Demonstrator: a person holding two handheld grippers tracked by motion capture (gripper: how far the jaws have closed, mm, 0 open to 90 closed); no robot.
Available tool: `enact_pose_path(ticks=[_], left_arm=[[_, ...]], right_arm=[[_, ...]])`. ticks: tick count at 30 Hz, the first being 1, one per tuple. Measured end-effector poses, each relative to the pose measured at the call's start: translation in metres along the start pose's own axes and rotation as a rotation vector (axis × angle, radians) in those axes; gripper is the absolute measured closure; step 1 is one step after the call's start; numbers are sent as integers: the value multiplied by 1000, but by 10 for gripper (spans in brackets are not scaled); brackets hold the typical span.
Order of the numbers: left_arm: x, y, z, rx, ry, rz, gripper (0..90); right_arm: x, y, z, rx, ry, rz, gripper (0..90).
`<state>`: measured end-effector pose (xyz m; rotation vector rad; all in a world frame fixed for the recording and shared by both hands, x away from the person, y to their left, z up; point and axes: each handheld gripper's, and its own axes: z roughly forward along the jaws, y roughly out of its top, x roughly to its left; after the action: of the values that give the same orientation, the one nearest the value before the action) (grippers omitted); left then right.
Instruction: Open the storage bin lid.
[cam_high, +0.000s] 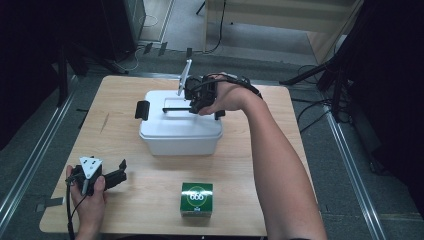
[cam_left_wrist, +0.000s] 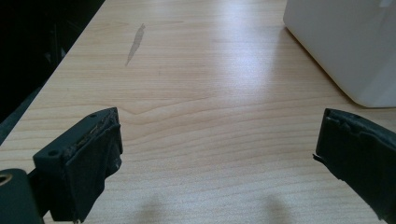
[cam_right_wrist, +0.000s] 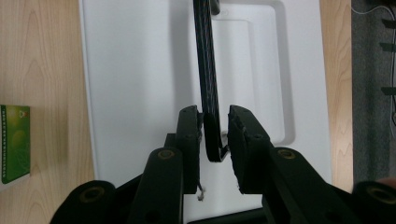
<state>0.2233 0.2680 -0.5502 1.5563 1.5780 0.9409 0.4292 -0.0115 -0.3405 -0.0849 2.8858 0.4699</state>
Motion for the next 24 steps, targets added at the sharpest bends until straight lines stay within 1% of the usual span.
enact_pose_path(ticks=[1, 4, 6, 7, 8, 9, 10, 11, 12, 13, 14, 16, 18, 20, 21, 22, 23, 24], left_arm=[[0, 0, 0, -1, 0, 0, 11], [0, 0, 0, -2, 0, -1, 12], [0, 0, 0, -2, -1, 0, 11], [0, 0, 0, -1, -1, 0, 11], [0, 0, 0, -2, 0, 0, 11], [0, 0, 0, -1, 0, 0, 11], [0, 0, 0, 0, 0, 0, 11], [0, 0, 0, -1, 1, 1, 12], [0, 0, 0, -1, 1, 2, 12], [0, 0, 0, -2, 1, 2, 12], [0, 0, 0, -1, 1, 1, 12], [0, 0, 0, 0, 0, 1, 12], [0, 0, 0, -1, 2, 1, 11], [0, 0, 0, -1, 2, 2, 12], [0, 0, 0, 0, 1, 2, 12], [0, 0, 0, -1, 1, 1, 11], [0, 0, 0, 1, 0, 1, 12], [0, 0, 0, 1, 1, 1, 12]], right_arm=[[1, 1, 0, 5, 1, 9, 755], [0, 4, 3, 3, 3, -6, 766], [1, 6, 5, 17, 5, 9, 784], [0, 7, 6, 4, 8, -9, 792], [1, 8, 7, 8, 7, -6, 797], [1, 9, 7, 13, 10, 10, 800], [0, 10, 8, 1, 12, -6, 802], [1, 11, 7, 10, 14, 15, 803], [1, 11, 8, 10, 12, 10, 805], [0, 12, 9, -1, 13, -2, 806], [0, 13, 10, 1, 15, -3, 807], [1, 13, 10, 12, 7, 13, 810], [0, 14, 11, 5, 2, 3, 811], [0, 14, 12, 10, -1, 3, 807], [1, 15, 13, 23, -5, 6, 805], [0, 16, 14, 18, -8, -4, 802], [2, 17, 15, 32, -6, 13, 798], [1, 17, 17, 25, -11, -9, 793]])
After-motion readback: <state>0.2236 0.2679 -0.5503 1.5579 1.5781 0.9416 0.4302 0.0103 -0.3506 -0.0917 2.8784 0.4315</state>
